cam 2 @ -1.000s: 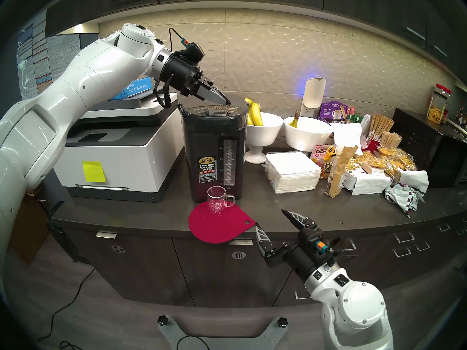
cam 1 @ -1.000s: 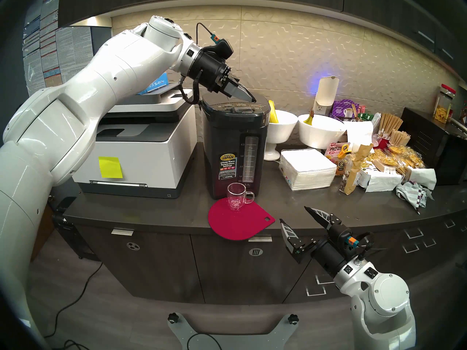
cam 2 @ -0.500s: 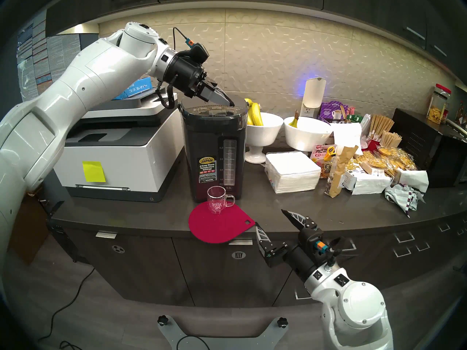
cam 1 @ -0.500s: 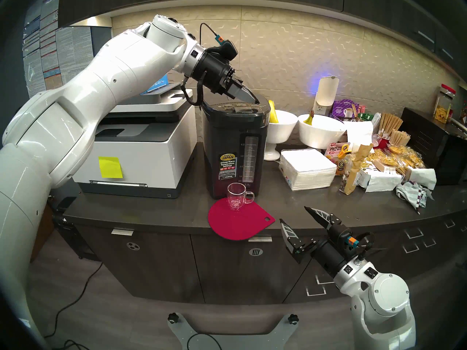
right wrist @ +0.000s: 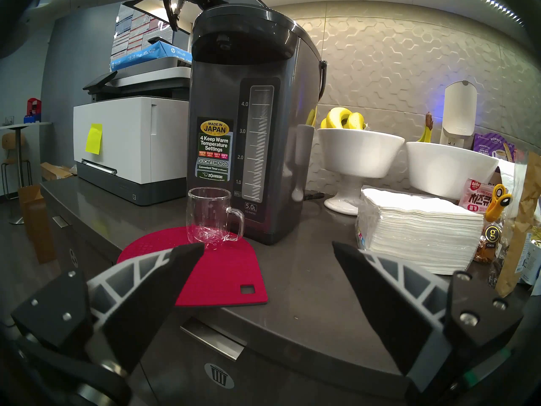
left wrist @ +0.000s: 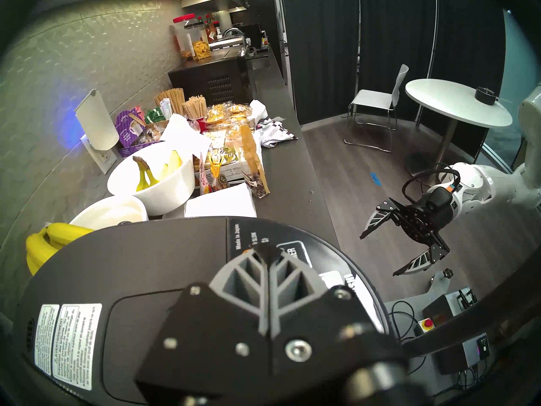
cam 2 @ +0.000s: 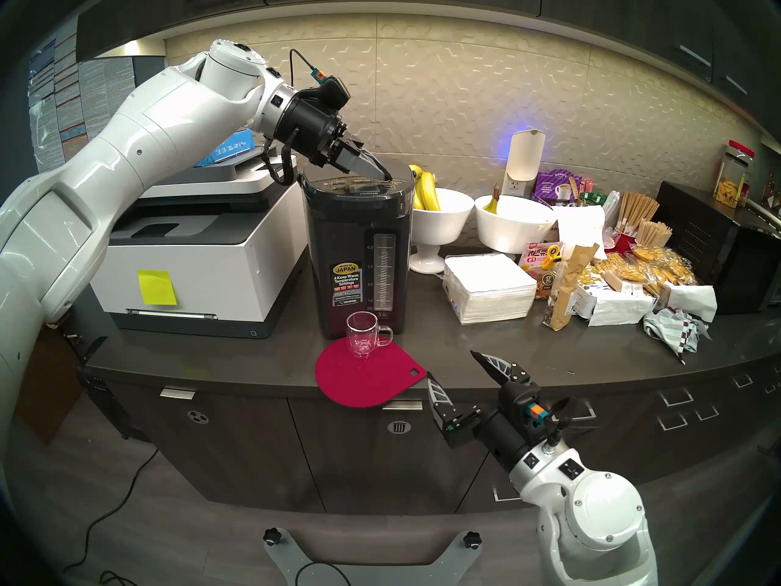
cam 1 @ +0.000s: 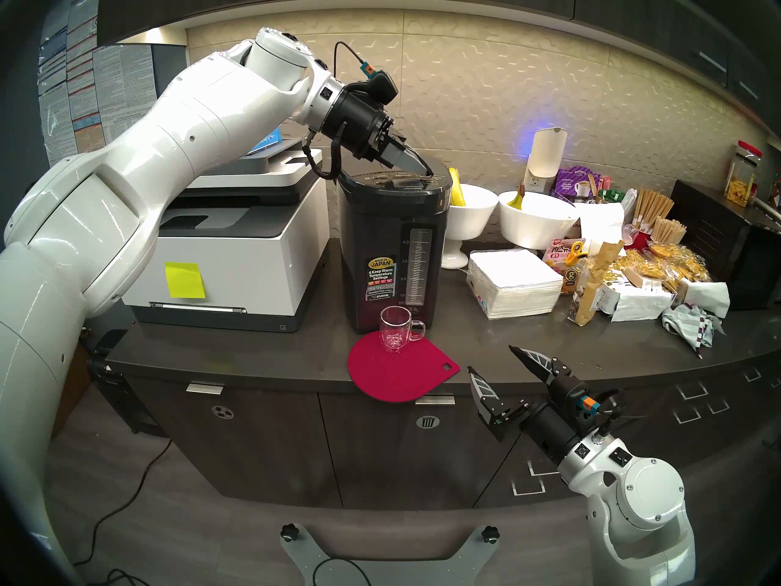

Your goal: Press the water dispenser button and fill the cup

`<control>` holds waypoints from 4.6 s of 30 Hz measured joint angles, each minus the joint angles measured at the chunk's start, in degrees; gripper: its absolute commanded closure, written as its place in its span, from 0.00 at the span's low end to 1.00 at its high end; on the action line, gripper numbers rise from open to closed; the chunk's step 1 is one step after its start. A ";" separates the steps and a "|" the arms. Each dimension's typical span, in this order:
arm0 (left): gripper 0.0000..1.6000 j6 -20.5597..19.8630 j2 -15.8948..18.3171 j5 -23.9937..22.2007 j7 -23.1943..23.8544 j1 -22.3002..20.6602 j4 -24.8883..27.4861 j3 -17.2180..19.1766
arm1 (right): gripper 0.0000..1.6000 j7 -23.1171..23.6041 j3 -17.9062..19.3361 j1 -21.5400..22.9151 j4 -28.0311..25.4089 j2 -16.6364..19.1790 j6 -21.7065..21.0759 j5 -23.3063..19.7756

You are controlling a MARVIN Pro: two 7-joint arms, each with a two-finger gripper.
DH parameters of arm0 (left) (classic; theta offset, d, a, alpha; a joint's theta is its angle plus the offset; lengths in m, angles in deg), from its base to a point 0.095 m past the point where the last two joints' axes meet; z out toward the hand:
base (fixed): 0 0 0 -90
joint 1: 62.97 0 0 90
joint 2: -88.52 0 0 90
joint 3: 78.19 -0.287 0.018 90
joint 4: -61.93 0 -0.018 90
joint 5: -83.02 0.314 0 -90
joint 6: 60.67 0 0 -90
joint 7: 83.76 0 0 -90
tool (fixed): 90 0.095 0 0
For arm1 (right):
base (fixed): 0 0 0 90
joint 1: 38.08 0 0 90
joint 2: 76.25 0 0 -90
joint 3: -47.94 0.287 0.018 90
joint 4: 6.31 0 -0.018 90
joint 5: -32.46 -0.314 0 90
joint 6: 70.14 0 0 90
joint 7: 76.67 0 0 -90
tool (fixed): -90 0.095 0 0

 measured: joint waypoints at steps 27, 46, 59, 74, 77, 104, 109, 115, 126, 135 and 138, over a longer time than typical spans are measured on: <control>1.00 5.68 -3.50 0.43 4.62 -1.32 -9.19 -0.64 | 0.00 0.02 0.01 0.00 -0.01 -0.03 0.00 0.03; 1.00 6.00 -3.10 0.32 4.92 -1.79 -9.61 -0.37 | 0.00 0.05 0.01 0.00 -0.01 -0.05 0.00 0.04; 1.00 2.98 0.32 0.29 4.46 -1.54 -2.79 -0.37 | 0.00 0.07 0.02 0.01 -0.01 -0.07 0.00 0.05; 1.00 1.16 3.20 0.02 2.44 -0.58 1.15 -0.29 | 0.00 0.09 0.02 0.01 -0.01 -0.09 0.00 0.07; 1.00 1.06 3.42 0.00 2.33 -0.47 1.30 -0.31 | 0.00 0.10 0.02 0.00 -0.01 -0.09 0.00 0.07; 1.00 1.98 3.45 0.99 3.12 -1.64 0.81 -2.62 | 0.00 0.13 0.03 0.00 -0.01 -0.13 0.00 0.10; 1.00 2.63 2.92 0.99 3.70 -1.89 -0.24 -2.93 | 0.00 0.13 0.03 0.00 -0.01 -0.14 0.00 0.10; 1.00 3.40 2.49 0.82 4.38 -1.88 -1.27 -3.01 | 0.00 0.14 0.03 0.00 -0.01 -0.14 0.00 0.11; 1.00 4.38 1.97 0.53 4.93 -1.95 -2.53 -3.20 | 0.00 0.16 0.04 0.01 -0.01 -0.16 0.00 0.11; 1.00 4.99 1.47 0.21 5.03 -2.22 -3.54 -3.65 | 0.00 0.17 0.04 0.01 -0.01 -0.17 0.00 0.12; 1.00 5.13 1.31 0.06 5.04 -2.34 -3.84 -3.86 | 0.00 0.17 0.04 0.01 -0.01 -0.18 0.00 0.12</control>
